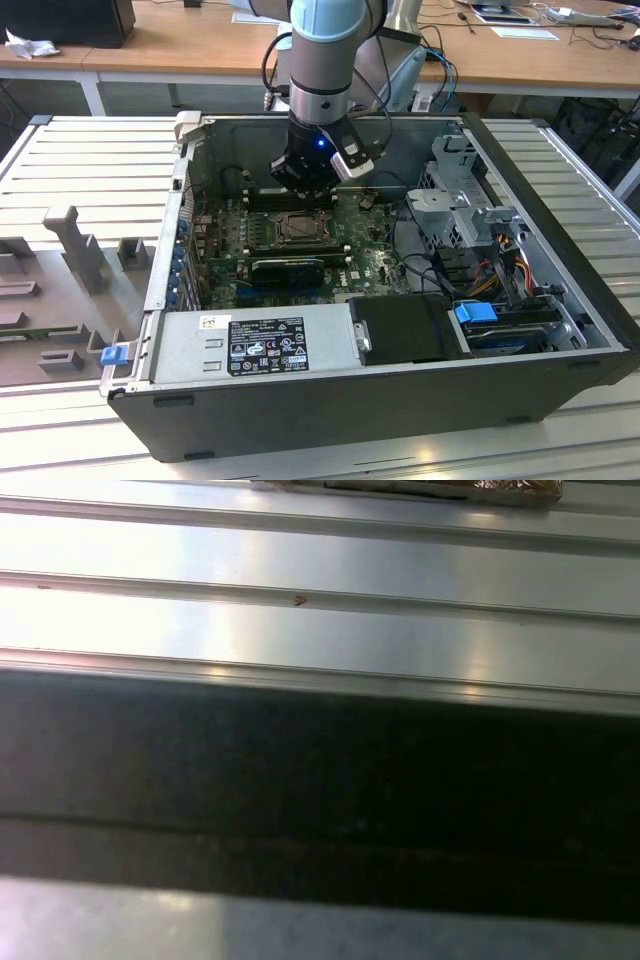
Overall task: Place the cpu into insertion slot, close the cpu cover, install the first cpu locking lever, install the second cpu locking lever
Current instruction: 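Install the first cpu locking lever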
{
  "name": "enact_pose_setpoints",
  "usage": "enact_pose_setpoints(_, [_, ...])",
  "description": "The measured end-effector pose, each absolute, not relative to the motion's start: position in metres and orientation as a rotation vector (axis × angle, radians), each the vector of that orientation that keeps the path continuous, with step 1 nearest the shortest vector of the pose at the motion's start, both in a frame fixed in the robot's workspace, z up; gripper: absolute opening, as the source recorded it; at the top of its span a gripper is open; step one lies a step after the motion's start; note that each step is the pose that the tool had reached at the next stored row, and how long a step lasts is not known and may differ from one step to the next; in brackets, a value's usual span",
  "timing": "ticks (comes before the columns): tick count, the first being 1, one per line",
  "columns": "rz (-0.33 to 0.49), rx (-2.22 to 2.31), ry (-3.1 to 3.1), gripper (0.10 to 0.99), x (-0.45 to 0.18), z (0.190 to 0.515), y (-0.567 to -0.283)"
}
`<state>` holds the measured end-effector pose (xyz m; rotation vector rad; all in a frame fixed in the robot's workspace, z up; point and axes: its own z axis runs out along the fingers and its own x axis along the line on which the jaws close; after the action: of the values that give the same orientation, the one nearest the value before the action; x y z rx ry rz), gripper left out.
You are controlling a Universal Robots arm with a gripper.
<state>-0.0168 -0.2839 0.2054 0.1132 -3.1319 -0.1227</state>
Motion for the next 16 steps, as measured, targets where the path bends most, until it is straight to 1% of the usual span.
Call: enact_pose_setpoints(16, [-0.1, 0.113, -3.132, 0.106, -0.0168, 0.2014, -0.284])
